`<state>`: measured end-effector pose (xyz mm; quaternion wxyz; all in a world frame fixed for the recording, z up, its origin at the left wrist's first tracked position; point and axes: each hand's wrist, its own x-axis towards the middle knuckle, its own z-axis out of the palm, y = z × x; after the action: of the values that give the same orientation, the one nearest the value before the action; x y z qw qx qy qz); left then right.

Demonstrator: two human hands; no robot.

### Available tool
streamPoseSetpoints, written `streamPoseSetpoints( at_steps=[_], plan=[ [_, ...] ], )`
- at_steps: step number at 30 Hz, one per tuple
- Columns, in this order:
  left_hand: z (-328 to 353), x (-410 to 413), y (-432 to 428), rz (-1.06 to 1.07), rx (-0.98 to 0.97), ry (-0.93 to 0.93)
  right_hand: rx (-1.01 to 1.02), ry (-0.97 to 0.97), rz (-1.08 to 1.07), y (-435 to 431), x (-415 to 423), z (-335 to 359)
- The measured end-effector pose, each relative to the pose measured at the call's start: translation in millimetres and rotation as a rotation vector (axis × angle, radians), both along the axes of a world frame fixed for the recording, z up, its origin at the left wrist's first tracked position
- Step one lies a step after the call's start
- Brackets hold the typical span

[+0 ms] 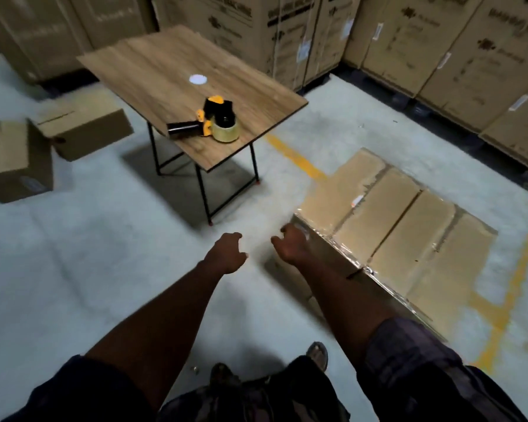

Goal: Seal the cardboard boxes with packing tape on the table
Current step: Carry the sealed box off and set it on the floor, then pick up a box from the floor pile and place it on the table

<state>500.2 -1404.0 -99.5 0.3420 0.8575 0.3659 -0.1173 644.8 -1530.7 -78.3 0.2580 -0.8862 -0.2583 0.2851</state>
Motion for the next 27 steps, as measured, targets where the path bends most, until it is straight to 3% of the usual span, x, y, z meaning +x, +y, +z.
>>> streamPoseSetpoints(
  at_steps=[11,27],
  plan=[
    [-1.6,-126.0,155.1,0.329,0.004,-0.045,0.200,-0.014,0.280,211.9,-102.4,-2.6],
    [45.6,-172.0,425.5,0.798,-0.091,-0.240,0.216,0.238,0.469,511.9,-154.0,-7.9]
  ],
)
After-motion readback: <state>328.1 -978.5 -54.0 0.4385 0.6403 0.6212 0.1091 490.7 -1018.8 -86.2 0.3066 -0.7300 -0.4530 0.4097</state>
